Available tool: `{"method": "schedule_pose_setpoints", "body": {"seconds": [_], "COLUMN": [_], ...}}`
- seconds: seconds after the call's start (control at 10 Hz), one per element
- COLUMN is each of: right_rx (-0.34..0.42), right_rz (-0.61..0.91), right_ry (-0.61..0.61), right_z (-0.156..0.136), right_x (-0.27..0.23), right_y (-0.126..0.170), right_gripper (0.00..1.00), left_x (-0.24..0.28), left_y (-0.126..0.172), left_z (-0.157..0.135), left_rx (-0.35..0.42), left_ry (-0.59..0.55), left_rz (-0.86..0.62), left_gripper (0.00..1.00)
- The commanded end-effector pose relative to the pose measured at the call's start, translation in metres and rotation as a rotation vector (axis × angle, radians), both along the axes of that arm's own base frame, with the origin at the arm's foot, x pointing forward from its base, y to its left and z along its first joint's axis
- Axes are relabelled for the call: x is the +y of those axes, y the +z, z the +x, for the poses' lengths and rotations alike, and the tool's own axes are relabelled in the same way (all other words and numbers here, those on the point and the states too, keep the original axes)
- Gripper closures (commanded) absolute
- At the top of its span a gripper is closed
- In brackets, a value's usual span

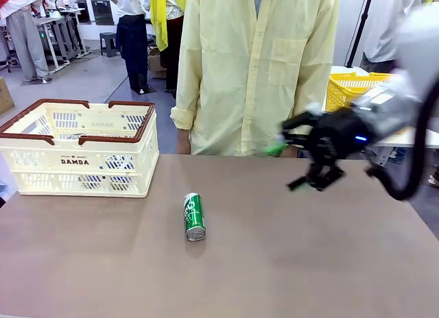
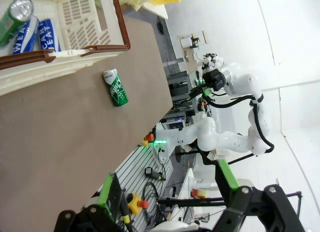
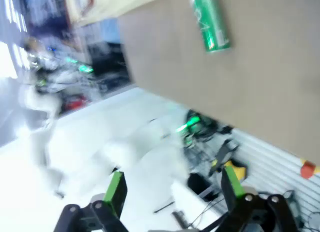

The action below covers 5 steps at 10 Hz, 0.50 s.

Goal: Place the drinks into the Shopping basket.
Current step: Pick up one drink and place it into the Shopping basket.

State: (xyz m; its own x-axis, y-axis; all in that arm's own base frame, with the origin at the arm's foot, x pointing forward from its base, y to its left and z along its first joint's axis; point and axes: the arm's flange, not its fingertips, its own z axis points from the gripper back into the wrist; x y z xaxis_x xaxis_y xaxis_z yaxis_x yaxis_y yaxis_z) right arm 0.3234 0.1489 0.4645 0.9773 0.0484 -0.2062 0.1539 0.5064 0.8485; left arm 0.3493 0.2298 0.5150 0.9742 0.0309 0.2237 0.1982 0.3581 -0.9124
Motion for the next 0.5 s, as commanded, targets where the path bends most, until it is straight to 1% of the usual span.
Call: {"method": "schedule_pose_setpoints", "body": {"seconds": [0.0,0.2,0.3,0.4], "right_rx": [0.033,0.036,0.02,0.019], "right_rz": [0.227,0.466,0.553,0.592], "right_ry": [-0.075,-0.148,-0.184,-0.203], "right_z": [-0.027,-0.046,-0.055,-0.061], "right_x": [-0.093,-0.161,-0.19,-0.207], "right_y": [-0.018,-0.033,-0.047,-0.059], "right_gripper": [0.0,0.0,0.0,0.0], "left_x": [-0.002,-0.002,-0.002,-0.002], "left_y": [0.002,0.002,0.002,0.002], "left_z": [-0.001,-0.001,-0.001,-0.001], "left_rx": [0.01,0.01,0.01,0.01], "left_ry": [0.006,0.006,0.006,0.006], "left_rz": [-0.003,-0.003,-0.003,-0.003], "left_gripper": [0.0,0.0,0.0,0.0]}}
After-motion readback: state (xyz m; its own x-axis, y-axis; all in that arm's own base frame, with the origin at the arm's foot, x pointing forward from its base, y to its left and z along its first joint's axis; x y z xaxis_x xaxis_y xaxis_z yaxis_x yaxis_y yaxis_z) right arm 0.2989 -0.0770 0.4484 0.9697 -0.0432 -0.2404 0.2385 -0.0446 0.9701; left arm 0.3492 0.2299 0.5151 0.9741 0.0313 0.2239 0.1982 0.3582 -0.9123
